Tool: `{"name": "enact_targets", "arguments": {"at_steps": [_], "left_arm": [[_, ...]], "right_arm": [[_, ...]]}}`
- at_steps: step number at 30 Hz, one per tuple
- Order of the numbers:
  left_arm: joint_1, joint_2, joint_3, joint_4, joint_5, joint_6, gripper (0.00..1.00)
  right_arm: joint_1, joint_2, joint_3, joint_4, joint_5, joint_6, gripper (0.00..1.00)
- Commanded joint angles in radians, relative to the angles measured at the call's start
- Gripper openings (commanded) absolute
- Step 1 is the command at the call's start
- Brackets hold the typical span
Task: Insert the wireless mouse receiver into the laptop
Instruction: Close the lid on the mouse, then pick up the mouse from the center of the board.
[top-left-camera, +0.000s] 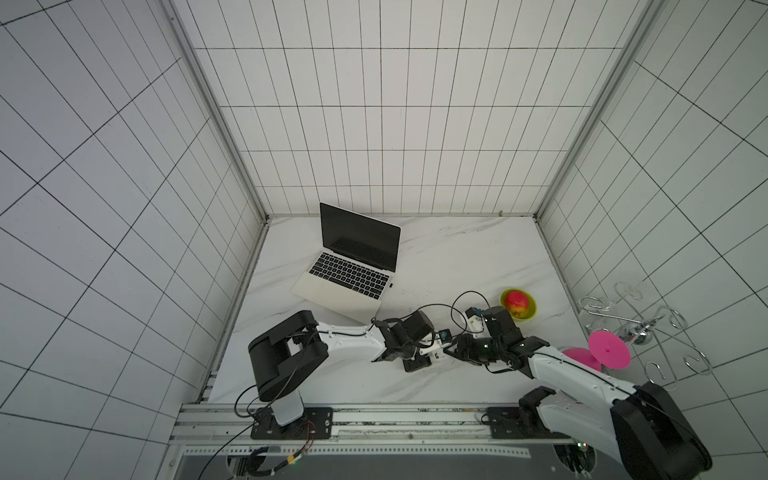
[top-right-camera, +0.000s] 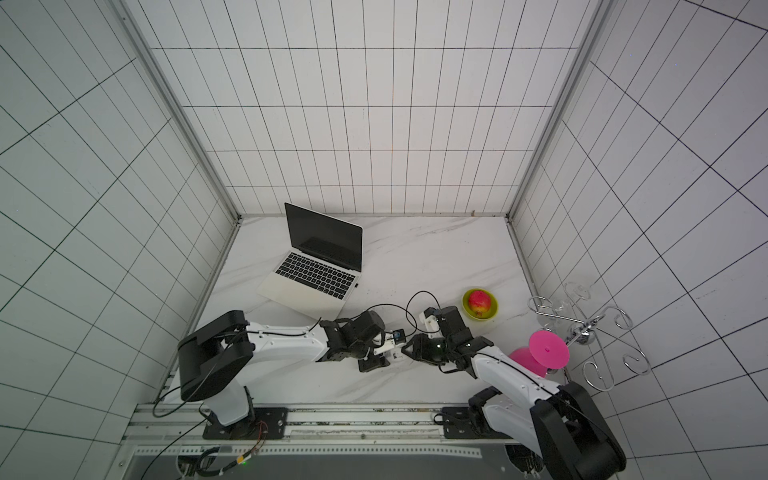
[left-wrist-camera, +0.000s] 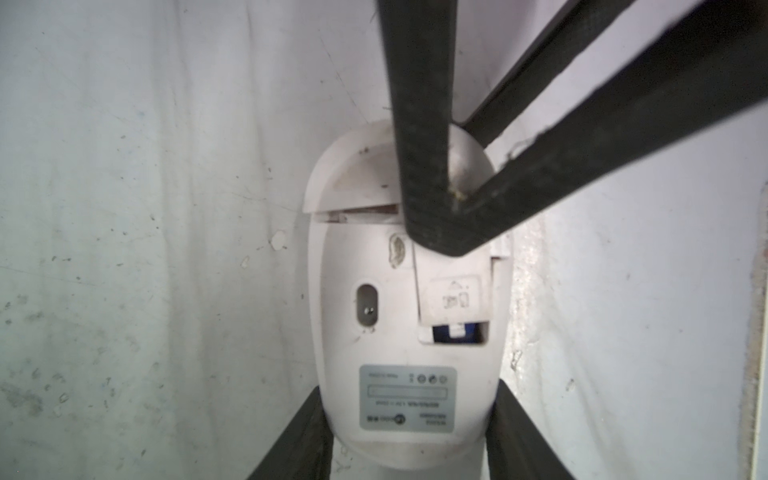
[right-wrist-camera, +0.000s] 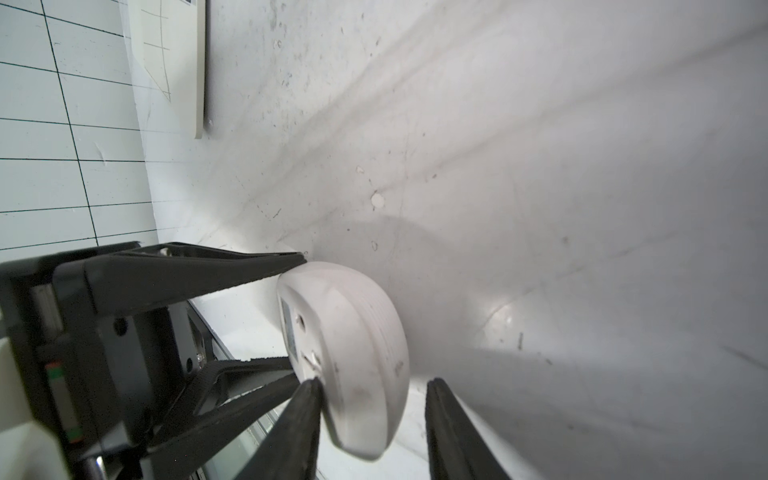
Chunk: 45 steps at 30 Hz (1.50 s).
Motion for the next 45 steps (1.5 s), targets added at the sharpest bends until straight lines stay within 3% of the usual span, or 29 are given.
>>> {"name": "enact_targets", "arguments": {"at_steps": [1,27,31,36,40,45], "left_arm": [[-0.012,0.042,0.003,-0.038,-0.028,-0.019,0.32],[-0.026,0.022,0.004,-0.026,-0.064,-0.031,0.31],[-0.027,0.025,0.005,-0.026,-0.066,-0.035,0.31],[-0.024,0.003,-0.009,-0.003,-0.072,-0.064,0.30],[-0.002,-0.057,-0.019,0.028,-0.016,-0.143,0.29],[0.090,-0.187,-0.074,0.126,0.142,-0.348,0.28]], "right_arm": [[0.016,-0.014,-0.036,-0.062,0.062,0.023,0.43],[0.070,0.048,-0.027,-0.056,0.082,0.038,0.45],[0.068,0.022,-0.009,-0.072,0.083,0.028,0.50],[0.016,-0.090,0.073,-0.223,0.142,-0.048,0.69],[-0.094,-0.194,0.136,-0.325,0.134,-0.129,0.83],[-0.234,-0.253,0.157,-0.347,-0.001,-0.185,0.87]]}}
